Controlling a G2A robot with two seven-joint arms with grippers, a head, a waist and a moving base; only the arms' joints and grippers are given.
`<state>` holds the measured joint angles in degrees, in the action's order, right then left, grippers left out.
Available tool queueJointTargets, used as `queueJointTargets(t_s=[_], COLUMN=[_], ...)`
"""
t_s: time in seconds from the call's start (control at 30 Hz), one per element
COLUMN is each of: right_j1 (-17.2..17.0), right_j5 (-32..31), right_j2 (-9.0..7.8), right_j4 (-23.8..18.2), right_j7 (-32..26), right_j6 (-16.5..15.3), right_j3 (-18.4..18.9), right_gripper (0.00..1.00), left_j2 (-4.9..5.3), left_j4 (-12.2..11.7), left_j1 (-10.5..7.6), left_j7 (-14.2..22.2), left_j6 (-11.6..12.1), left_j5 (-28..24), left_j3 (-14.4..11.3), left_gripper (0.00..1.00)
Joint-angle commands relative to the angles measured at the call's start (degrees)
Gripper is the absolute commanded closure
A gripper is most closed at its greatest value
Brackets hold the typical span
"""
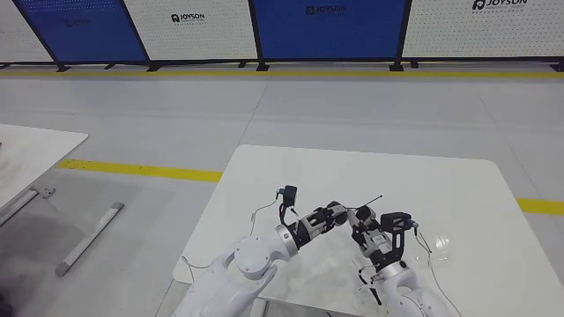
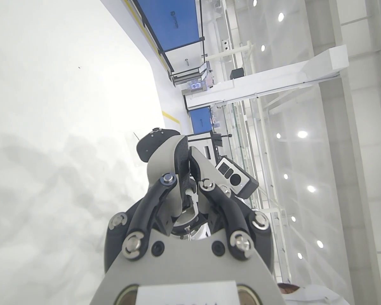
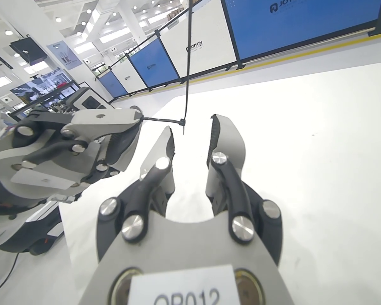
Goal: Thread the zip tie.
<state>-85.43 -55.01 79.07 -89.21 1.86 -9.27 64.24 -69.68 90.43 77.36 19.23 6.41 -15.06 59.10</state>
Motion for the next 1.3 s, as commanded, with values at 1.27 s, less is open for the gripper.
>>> queueJointTargets(t_s=[1.27], right_j1=[0.9], right_j5=[0.1], right_j2=[-0.19], right_j4=[2.4], right_j7=[-0.4], right_j6=[-0.5], right_j3=[-0.6], right_gripper=[1.00], left_j2=[-0.08], left_j4=[0.2], left_j1=[-0.03], left_j7=[-0.6], left_j6=[1.0], left_j5=[-1.5], left_j3=[0.0], left_gripper=[1.00])
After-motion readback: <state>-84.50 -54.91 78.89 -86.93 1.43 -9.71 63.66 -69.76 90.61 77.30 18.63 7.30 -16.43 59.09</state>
